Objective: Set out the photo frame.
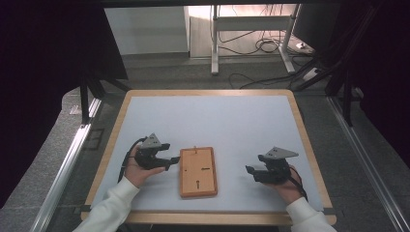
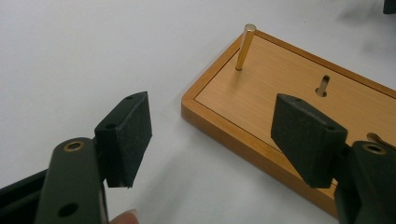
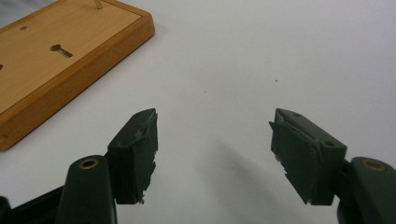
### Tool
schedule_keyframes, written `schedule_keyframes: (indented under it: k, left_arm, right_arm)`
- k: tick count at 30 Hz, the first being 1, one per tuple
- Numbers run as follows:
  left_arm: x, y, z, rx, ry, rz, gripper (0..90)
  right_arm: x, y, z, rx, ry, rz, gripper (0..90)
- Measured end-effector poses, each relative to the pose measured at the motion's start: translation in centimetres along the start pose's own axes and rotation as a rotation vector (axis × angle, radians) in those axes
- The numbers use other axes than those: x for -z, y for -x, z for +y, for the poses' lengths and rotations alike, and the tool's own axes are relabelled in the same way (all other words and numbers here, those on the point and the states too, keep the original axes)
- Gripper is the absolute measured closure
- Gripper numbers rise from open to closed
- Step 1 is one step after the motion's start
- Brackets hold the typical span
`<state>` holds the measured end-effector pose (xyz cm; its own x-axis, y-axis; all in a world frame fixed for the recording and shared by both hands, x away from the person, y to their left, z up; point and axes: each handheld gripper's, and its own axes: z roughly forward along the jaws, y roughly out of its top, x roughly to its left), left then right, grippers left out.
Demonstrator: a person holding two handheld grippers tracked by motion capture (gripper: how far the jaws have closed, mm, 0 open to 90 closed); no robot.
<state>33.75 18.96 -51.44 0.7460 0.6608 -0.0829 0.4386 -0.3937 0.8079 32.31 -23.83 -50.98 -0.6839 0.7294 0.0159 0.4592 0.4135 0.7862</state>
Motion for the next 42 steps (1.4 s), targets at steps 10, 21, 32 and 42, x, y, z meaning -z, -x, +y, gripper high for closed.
schedule_keyframes:
  k: [10, 21, 32, 42]
  left_arm:
    - [-1.6, 0.3, 1.0, -0.013, -0.019, -0.035, 28.8]
    - [-5.6, 1.0, 3.1, -0.097, -0.058, -0.083, 40.1]
    - [-7.1, 0.5, 3.8, -0.098, -0.079, -0.123, 72.3]
    - [-7.4, 0.8, 4.2, -0.111, -0.085, -0.144, 84.4]
  right_arm:
    - [0.4, 0.0, -0.4, 0.000, -0.007, -0.014, 30.7]
    - [-0.1, -0.3, -0.5, 0.022, -0.031, -0.012, 30.2]
    - [-0.1, -0.2, -0.5, 0.018, -0.034, -0.017, 30.2]
    - [-0.3, -0.2, -0.5, 0.020, -0.047, -0.018, 30.2]
